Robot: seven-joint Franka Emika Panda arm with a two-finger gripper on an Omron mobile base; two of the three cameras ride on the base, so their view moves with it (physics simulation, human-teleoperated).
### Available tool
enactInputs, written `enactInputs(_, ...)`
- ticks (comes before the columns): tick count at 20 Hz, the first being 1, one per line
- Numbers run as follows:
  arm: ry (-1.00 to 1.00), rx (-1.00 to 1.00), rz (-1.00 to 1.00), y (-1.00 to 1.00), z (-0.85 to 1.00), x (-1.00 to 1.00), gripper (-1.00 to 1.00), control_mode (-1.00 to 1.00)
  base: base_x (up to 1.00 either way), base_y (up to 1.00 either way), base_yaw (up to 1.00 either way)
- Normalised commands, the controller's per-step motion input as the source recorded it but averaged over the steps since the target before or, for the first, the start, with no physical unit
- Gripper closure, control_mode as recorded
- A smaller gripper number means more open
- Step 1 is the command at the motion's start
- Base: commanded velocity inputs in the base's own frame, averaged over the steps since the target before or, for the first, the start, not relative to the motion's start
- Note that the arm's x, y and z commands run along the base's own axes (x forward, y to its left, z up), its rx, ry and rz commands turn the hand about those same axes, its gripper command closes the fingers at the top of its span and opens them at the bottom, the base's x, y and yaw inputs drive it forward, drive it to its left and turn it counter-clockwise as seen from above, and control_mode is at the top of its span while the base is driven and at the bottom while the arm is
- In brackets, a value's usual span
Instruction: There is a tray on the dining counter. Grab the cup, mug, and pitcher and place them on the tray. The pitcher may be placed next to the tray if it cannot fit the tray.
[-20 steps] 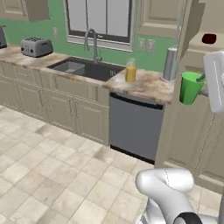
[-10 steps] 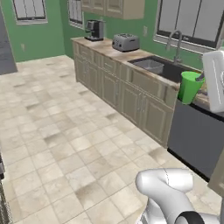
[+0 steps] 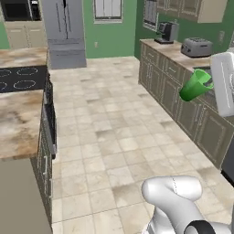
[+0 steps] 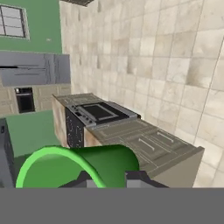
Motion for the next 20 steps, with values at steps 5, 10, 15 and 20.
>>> enactInputs(5, 0.0, 0.0, 0.0, 0.0, 0.0, 0.0, 1.0, 1.0, 0.37, -0.01, 0.33)
enactInputs(10, 0.0, 0.0, 0.0, 0.0, 0.0, 0.0, 1.0, 1.0, 0.08, 0.41, 0.27)
enactInputs(15, 0.0, 0.0, 0.0, 0.0, 0.0, 0.0, 1.0, 1.0, 0.02, 0.9, 0.31)
enactInputs(20, 0.0, 0.0, 0.0, 0.0, 0.0, 0.0, 1.0, 1.0, 0.19, 1.0, 0.24)
